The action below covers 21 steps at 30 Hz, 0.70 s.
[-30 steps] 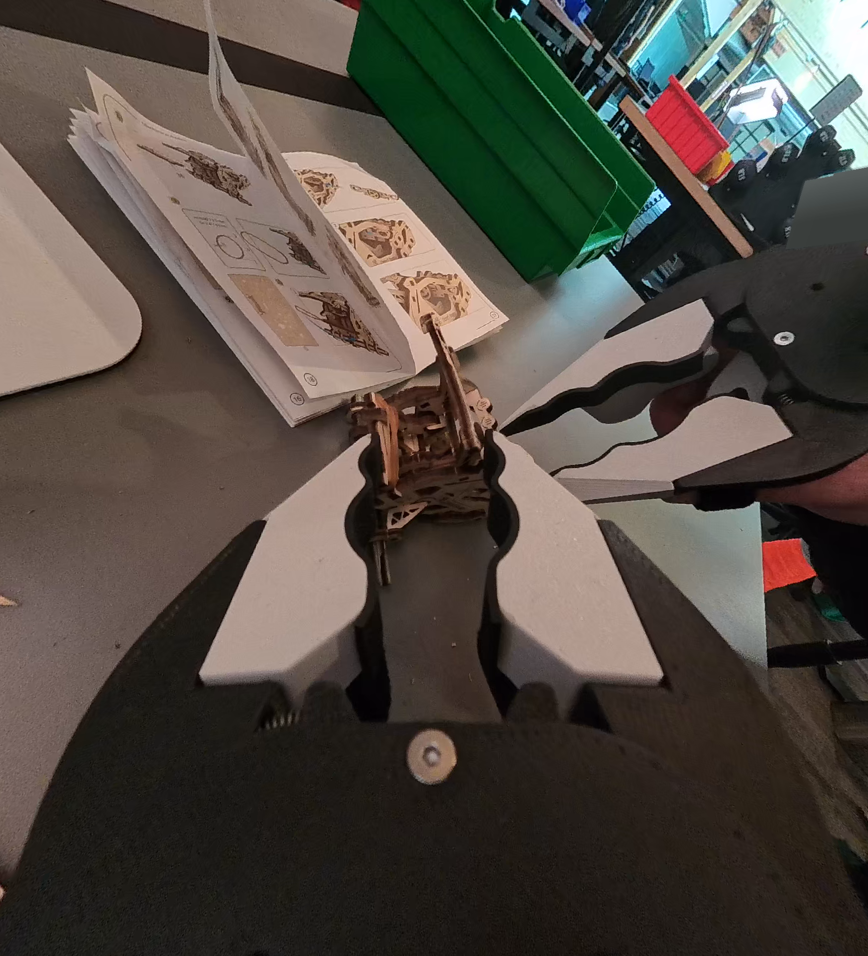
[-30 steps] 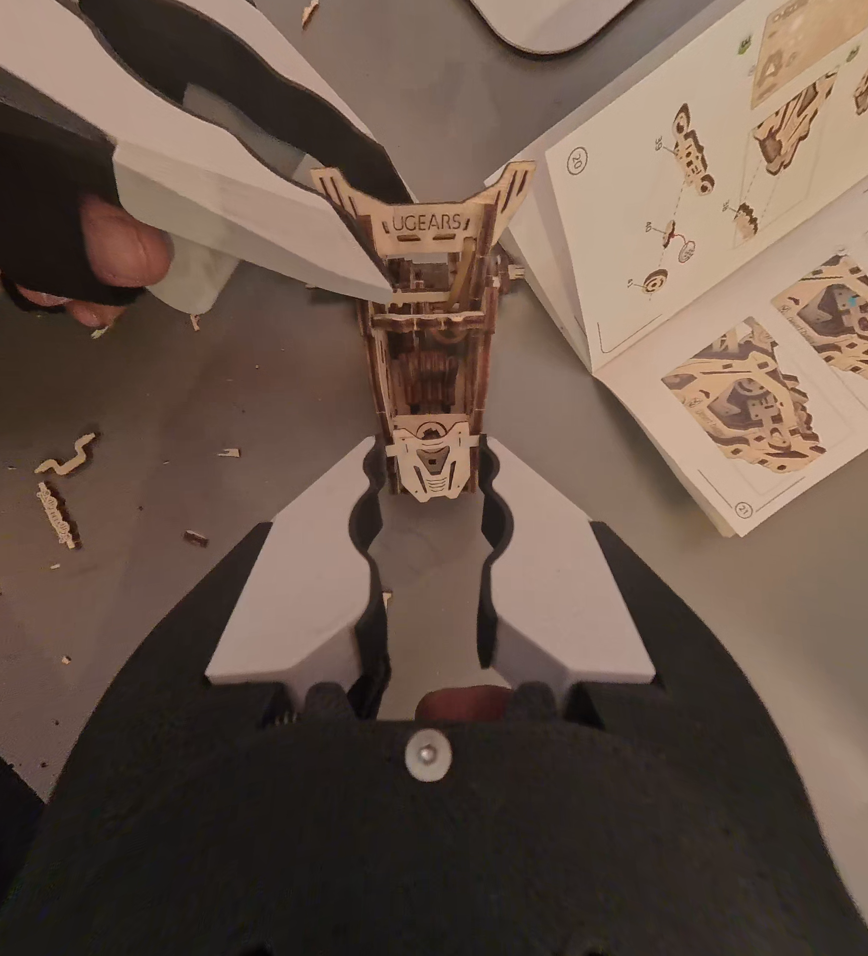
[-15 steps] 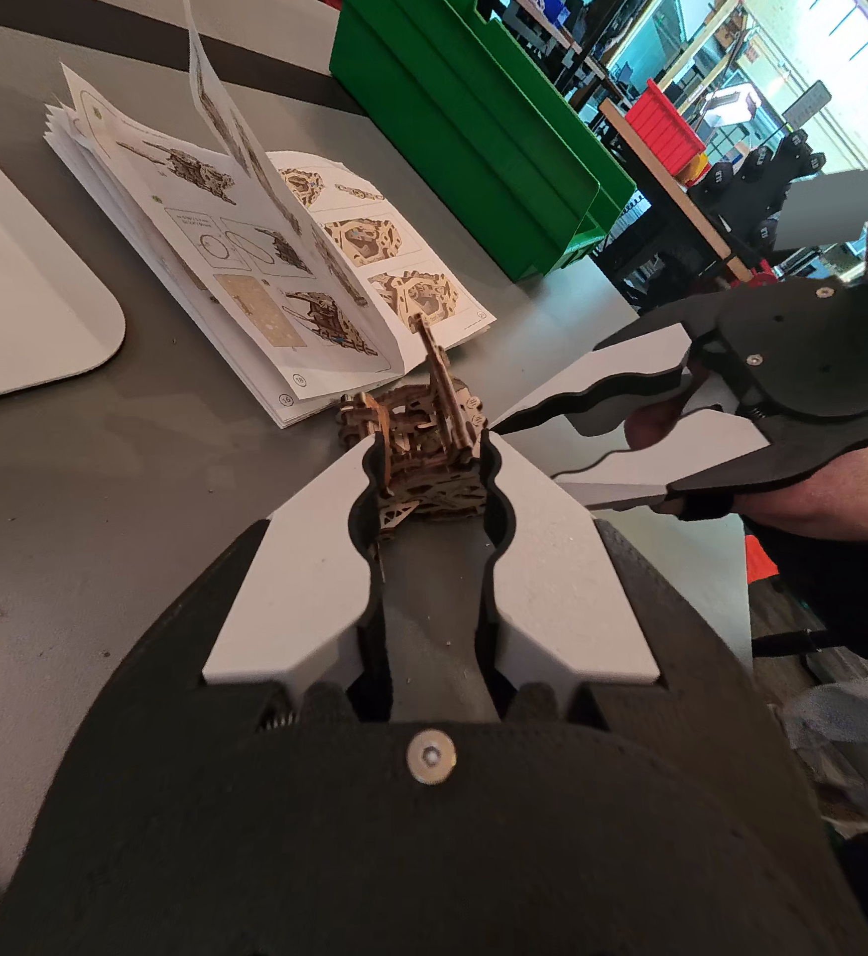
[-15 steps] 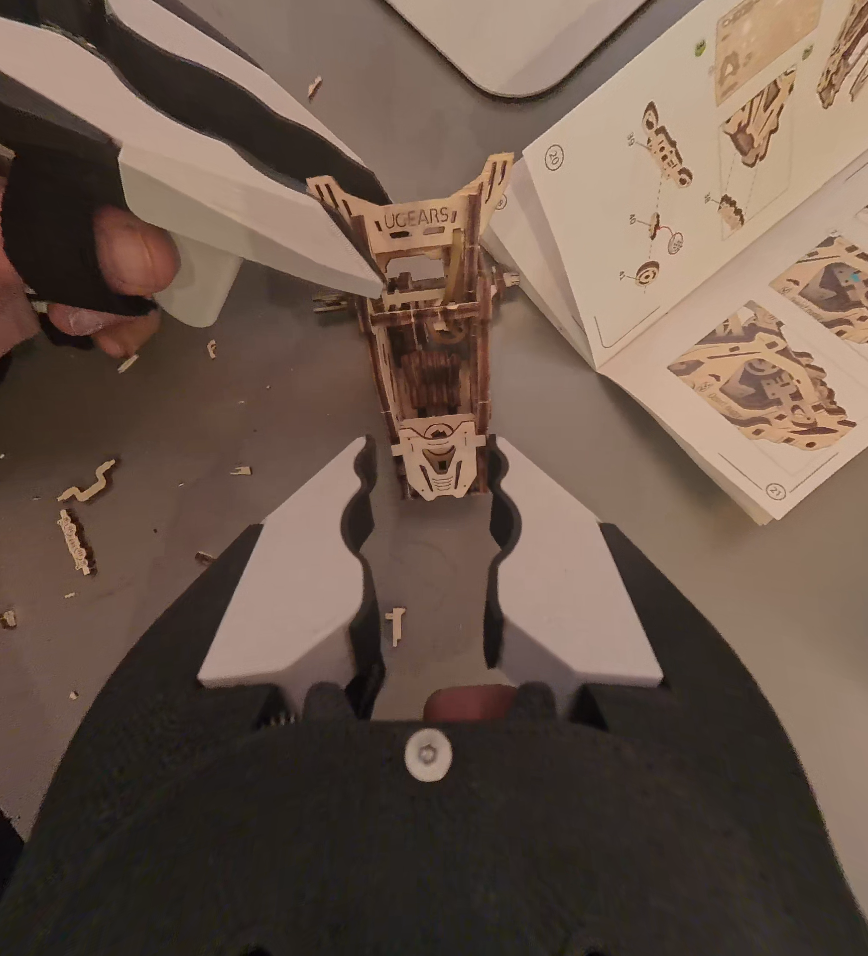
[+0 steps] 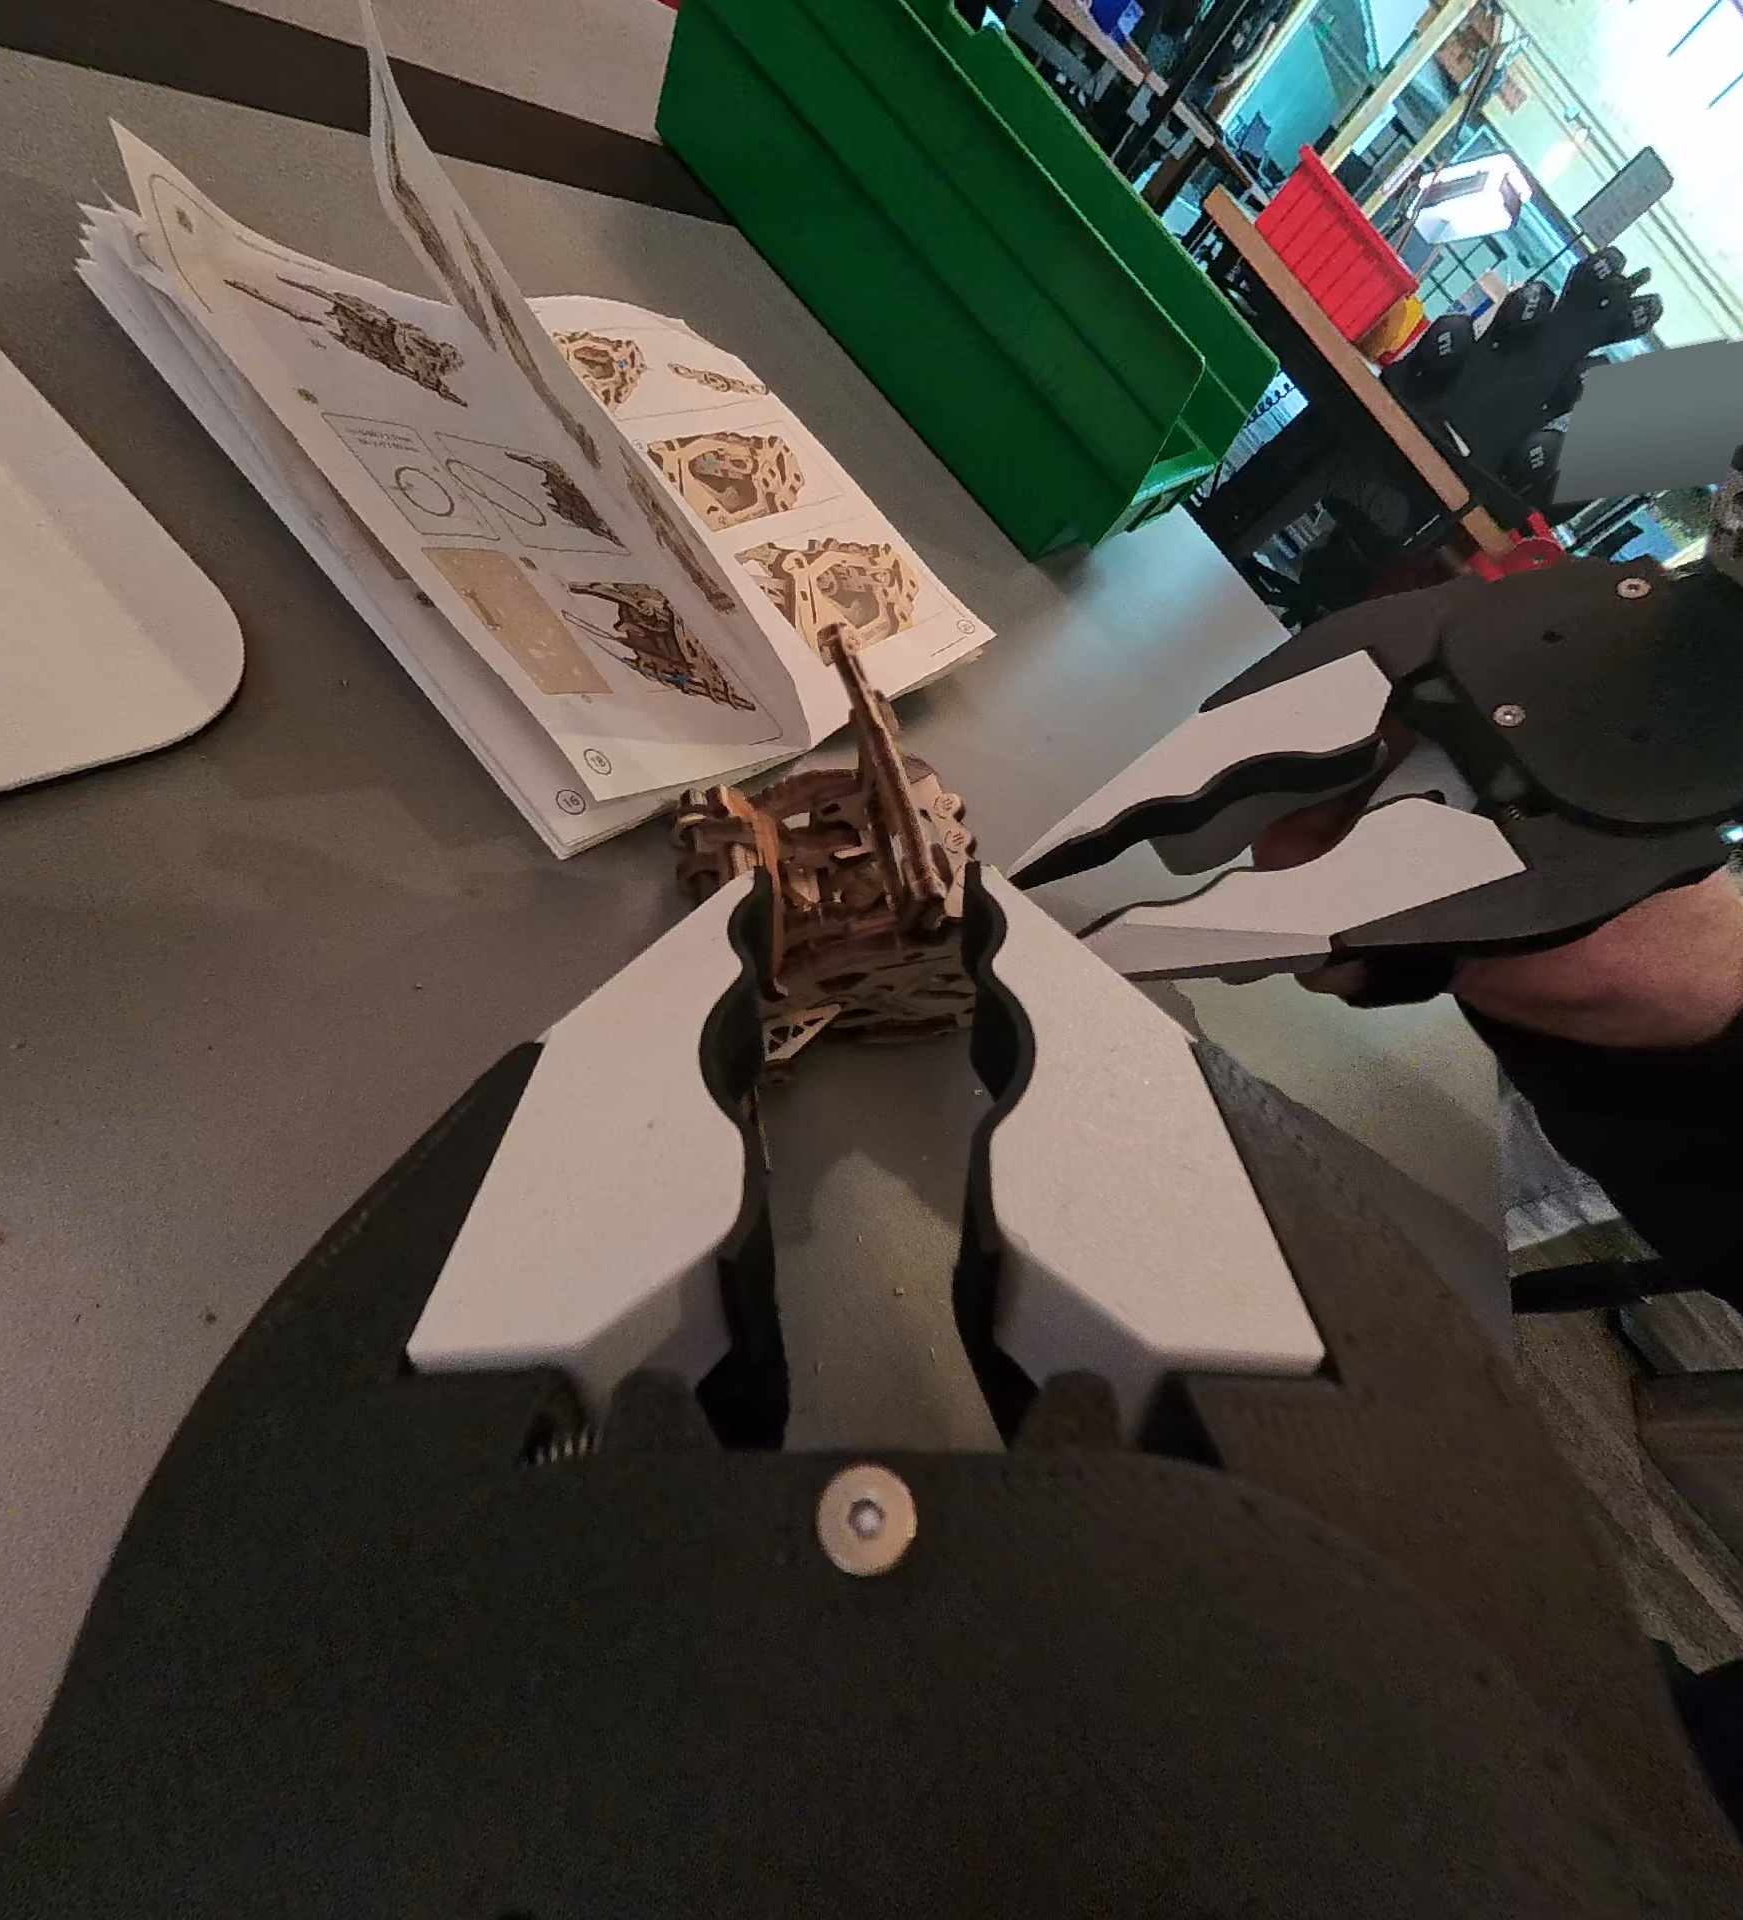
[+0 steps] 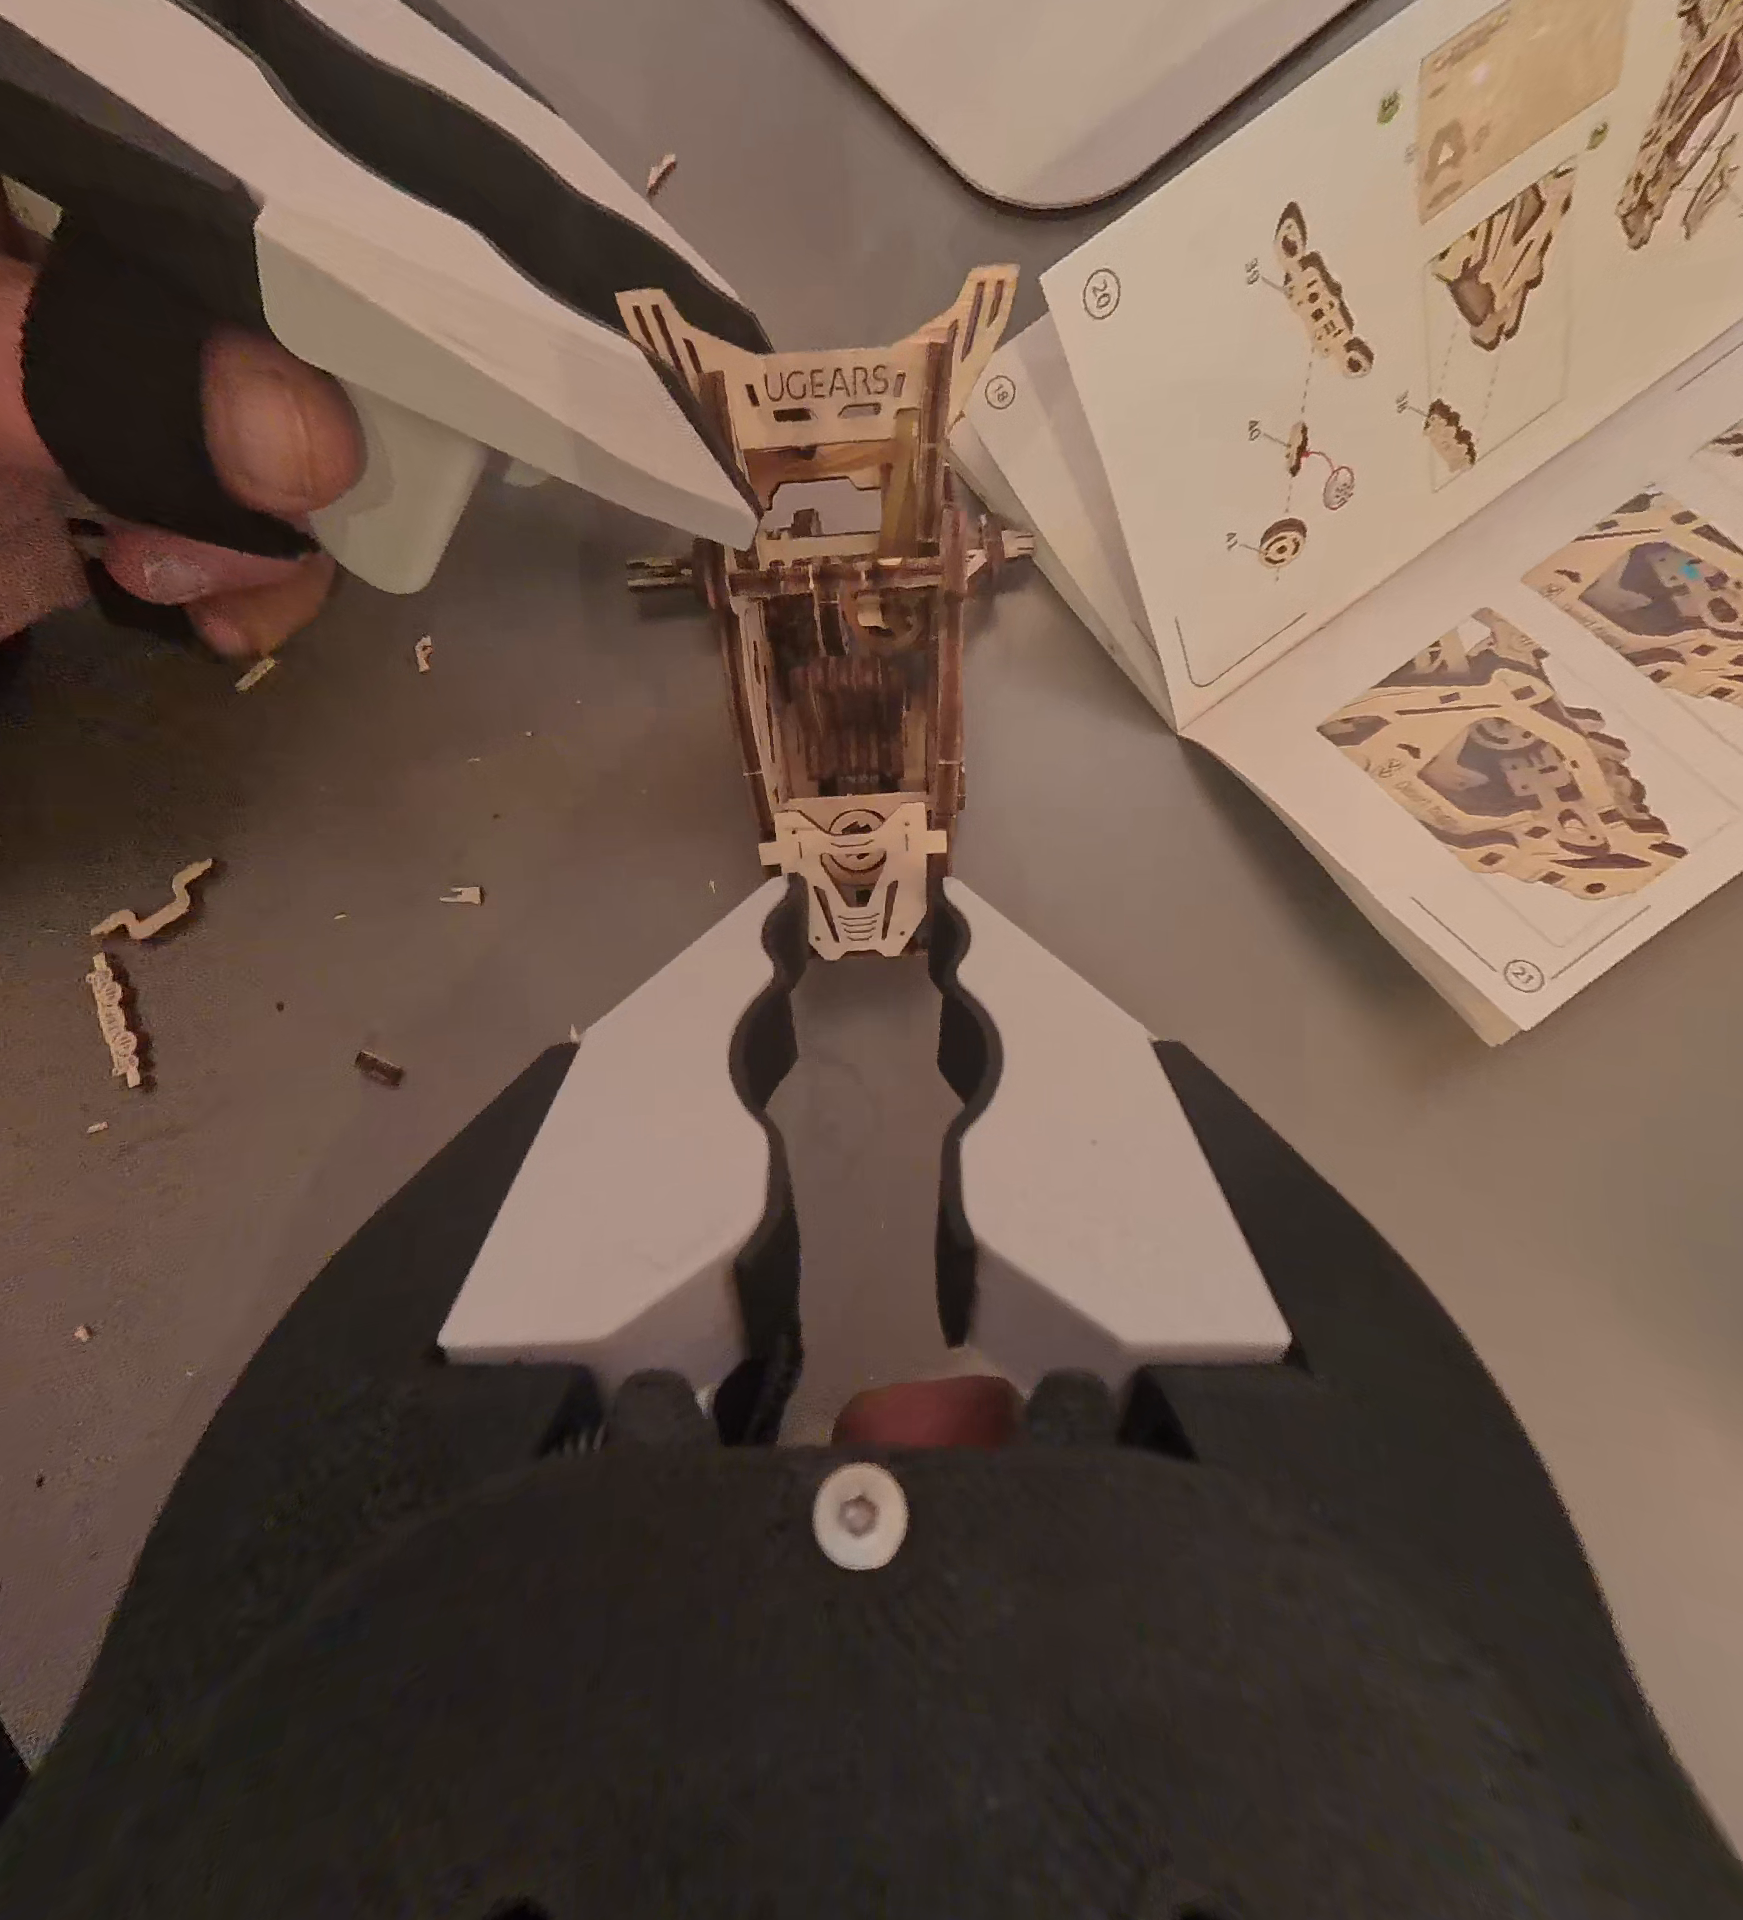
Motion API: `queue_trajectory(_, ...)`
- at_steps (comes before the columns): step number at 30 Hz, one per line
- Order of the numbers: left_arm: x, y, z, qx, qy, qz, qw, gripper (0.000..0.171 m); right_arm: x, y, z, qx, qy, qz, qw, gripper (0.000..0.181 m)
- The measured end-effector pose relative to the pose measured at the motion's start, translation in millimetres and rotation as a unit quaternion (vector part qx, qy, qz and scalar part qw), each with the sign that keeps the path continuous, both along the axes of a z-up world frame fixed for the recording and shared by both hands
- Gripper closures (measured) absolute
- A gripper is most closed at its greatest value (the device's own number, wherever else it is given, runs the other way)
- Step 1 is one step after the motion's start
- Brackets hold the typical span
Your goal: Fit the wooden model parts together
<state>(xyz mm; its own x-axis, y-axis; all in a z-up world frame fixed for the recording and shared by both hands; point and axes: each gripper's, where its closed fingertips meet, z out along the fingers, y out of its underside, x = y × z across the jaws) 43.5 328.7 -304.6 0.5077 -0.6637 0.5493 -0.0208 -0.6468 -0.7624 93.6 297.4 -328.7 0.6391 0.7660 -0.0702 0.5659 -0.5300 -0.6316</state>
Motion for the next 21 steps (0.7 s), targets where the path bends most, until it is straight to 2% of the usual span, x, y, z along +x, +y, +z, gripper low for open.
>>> queue_trajectory(8,3,-3,-1,-0.001,0.003,-0.013,1.000,0.143,-2,4,0,0.013,0.031,-0.022,0.999,0.166)
queue_trajectory(11,3,-3,-1,-0.005,-0.001,-0.015,1.000,0.144,-3,3,1,0.020,0.037,-0.026,0.999,0.164)
queue_trajectory(16,3,-3,-1,-0.005,0.001,-0.018,1.000,0.144,-5,2,2,0.028,0.035,-0.015,0.999,0.147)
queue_trajectory(21,3,-3,-1,-0.005,0.001,-0.017,1.000,0.144,-11,2,1,0.046,0.010,0.010,0.999,0.149)
